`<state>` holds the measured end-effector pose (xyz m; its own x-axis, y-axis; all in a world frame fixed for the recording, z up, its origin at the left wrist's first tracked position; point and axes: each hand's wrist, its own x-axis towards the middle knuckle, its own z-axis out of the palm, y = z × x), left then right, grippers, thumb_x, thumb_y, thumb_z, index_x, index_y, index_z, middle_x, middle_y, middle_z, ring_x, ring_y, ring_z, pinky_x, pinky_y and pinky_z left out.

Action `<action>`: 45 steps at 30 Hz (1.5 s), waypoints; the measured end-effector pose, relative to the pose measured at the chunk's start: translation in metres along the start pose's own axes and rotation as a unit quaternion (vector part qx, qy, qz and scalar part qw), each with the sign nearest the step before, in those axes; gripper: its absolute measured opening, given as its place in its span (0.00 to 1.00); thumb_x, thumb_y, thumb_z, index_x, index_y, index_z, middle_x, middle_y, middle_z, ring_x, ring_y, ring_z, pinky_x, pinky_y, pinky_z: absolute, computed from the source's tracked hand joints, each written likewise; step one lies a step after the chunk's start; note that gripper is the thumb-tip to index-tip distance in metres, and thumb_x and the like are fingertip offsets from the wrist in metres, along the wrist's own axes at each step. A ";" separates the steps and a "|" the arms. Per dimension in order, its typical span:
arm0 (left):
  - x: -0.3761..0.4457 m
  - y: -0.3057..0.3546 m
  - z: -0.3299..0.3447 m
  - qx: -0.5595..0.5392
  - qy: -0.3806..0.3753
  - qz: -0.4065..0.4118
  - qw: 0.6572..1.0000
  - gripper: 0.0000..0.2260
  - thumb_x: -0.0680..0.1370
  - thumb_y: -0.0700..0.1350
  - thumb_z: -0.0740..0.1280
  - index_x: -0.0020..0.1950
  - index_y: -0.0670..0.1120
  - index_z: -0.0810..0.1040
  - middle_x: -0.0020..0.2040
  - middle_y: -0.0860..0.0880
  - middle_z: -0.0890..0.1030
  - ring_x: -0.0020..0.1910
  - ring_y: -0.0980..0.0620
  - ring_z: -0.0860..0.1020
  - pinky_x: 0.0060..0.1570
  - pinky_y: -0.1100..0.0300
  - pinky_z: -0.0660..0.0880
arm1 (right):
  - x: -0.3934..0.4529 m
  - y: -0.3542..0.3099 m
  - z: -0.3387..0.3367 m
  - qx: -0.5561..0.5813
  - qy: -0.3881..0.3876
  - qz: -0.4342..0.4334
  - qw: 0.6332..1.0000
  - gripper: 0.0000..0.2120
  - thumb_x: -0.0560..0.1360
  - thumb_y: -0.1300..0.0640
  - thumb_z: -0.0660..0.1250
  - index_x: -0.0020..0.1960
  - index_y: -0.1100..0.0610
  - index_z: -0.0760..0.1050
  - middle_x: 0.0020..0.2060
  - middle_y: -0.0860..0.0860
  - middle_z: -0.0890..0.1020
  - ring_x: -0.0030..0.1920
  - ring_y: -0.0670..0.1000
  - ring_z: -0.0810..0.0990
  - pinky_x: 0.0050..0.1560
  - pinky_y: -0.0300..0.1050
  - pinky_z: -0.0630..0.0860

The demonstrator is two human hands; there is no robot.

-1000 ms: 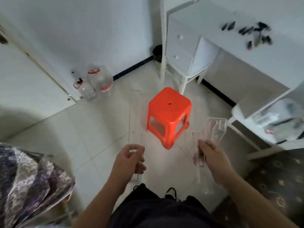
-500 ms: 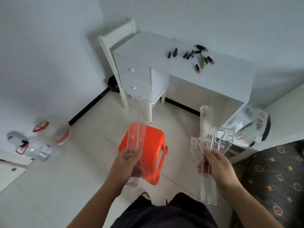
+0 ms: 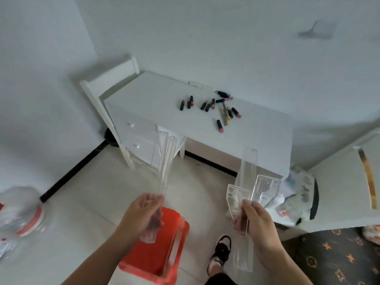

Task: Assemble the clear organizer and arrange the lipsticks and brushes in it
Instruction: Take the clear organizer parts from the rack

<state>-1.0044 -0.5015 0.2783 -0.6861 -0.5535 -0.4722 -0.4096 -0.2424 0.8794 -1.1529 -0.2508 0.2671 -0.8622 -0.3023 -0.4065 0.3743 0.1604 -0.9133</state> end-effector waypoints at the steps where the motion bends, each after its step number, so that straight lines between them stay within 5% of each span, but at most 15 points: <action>1: 0.016 0.008 0.011 0.004 0.003 0.002 1.000 0.17 0.80 0.50 0.69 0.55 0.35 0.75 0.38 0.41 0.81 0.30 0.44 0.80 0.32 0.55 0.79 | 0.020 -0.007 -0.007 -0.001 0.002 -0.001 1.000 0.16 0.84 0.53 0.61 0.43 0.64 0.73 0.29 0.62 0.78 0.28 0.55 0.76 0.28 0.42 0.74; 12: 0.157 0.104 0.143 -0.047 0.042 -0.003 0.998 0.16 0.79 0.53 0.71 0.53 0.40 0.77 0.37 0.43 0.80 0.31 0.44 0.81 0.30 0.54 0.77 | 0.219 -0.090 -0.096 -0.064 -0.027 0.014 0.997 0.16 0.83 0.52 0.61 0.43 0.63 0.73 0.29 0.61 0.80 0.28 0.55 0.78 0.30 0.45 0.74; 23: 0.213 0.142 0.185 -0.019 0.050 -0.001 0.999 0.17 0.78 0.54 0.72 0.53 0.41 0.78 0.35 0.46 0.81 0.31 0.46 0.81 0.31 0.54 0.78 | 0.285 -0.099 -0.116 -0.026 -0.019 0.062 0.998 0.13 0.83 0.54 0.62 0.45 0.62 0.73 0.28 0.60 0.77 0.29 0.55 0.79 0.32 0.45 0.76; 35: 0.305 0.161 0.171 -0.013 0.014 -0.040 0.999 0.19 0.78 0.57 0.71 0.57 0.41 0.78 0.44 0.40 0.81 0.35 0.45 0.83 0.38 0.51 0.81 | 0.337 -0.088 -0.086 0.034 0.022 0.125 0.991 0.12 0.83 0.54 0.62 0.48 0.63 0.74 0.29 0.59 0.79 0.29 0.55 0.77 0.34 0.48 0.75; 45: 0.470 0.200 0.087 0.055 0.013 -0.047 0.997 0.18 0.77 0.57 0.72 0.55 0.44 0.79 0.39 0.45 0.86 0.36 0.43 0.85 0.35 0.53 0.81 | 0.426 -0.107 0.012 -0.009 0.075 0.115 0.990 0.15 0.83 0.52 0.61 0.49 0.65 0.72 0.29 0.60 0.78 0.30 0.53 0.80 0.43 0.50 0.76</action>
<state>-1.4614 -0.7406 0.2269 -0.6258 -0.5541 -0.5490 -0.5354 -0.2067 0.8189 -1.5561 -0.4083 0.1917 -0.7963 -0.1123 -0.5944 0.5621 0.2259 -0.7956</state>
